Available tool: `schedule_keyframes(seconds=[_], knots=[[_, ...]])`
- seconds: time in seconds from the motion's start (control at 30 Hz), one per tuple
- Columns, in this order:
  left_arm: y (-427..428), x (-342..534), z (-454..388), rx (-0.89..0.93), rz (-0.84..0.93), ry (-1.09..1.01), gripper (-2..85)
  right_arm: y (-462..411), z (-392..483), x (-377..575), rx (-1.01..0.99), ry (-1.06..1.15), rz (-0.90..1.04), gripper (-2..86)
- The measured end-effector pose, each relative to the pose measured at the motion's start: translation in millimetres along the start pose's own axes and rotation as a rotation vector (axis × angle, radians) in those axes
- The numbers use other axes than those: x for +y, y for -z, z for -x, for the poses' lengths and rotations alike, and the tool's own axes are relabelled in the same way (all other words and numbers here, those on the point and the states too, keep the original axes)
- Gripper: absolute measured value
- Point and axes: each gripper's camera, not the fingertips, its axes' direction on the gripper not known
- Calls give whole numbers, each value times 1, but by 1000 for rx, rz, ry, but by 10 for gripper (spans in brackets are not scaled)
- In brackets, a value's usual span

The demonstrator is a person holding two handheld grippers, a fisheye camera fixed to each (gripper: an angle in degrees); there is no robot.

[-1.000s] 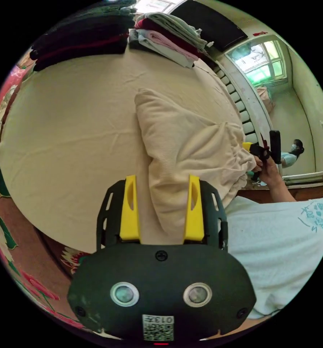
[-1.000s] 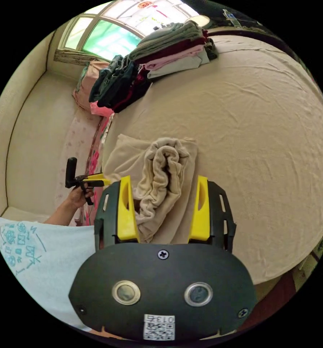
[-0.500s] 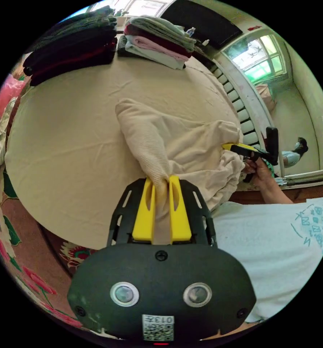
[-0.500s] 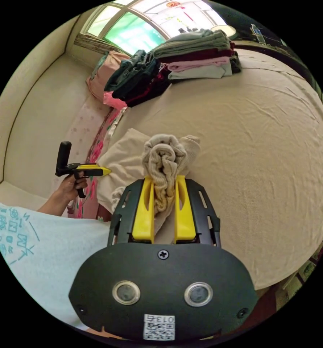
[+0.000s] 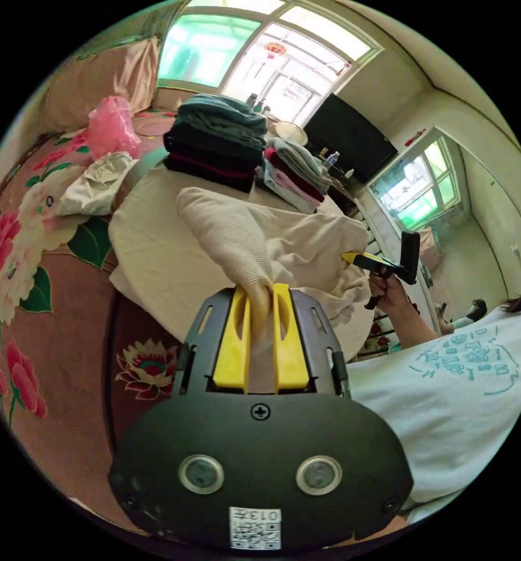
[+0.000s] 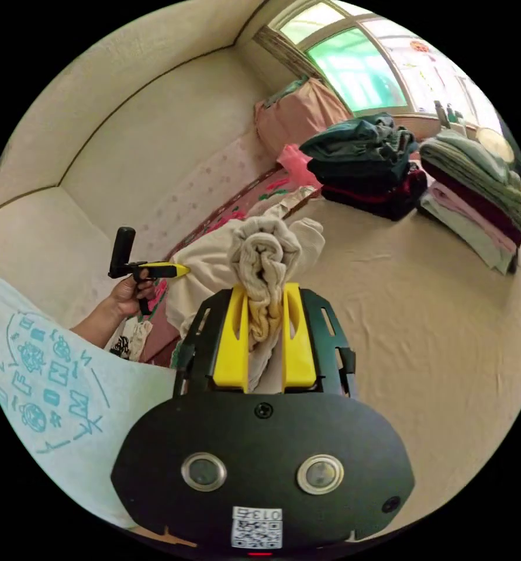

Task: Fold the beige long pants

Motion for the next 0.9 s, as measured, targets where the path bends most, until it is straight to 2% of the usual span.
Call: schedule_keyframes(seconds=[0.33,0.57,0.7,0.77,0.83,0.9], knots=[[98,118,158,-181,-250,352,69,-237,174,-210,-85,451,296,92],[115,175,245,-316,-333,557,69,-438,298,-305,-101,701,489,95],[95,202,293,-424,-323,685,66,-531,338,-327,-53,753,595,100],[78,218,318,-448,-286,764,58,-591,348,-334,-21,697,779,102],[66,243,339,-505,-222,890,40,-618,346,-340,57,611,883,100],[78,259,334,-562,-289,903,37,-612,350,-351,75,576,796,97]])
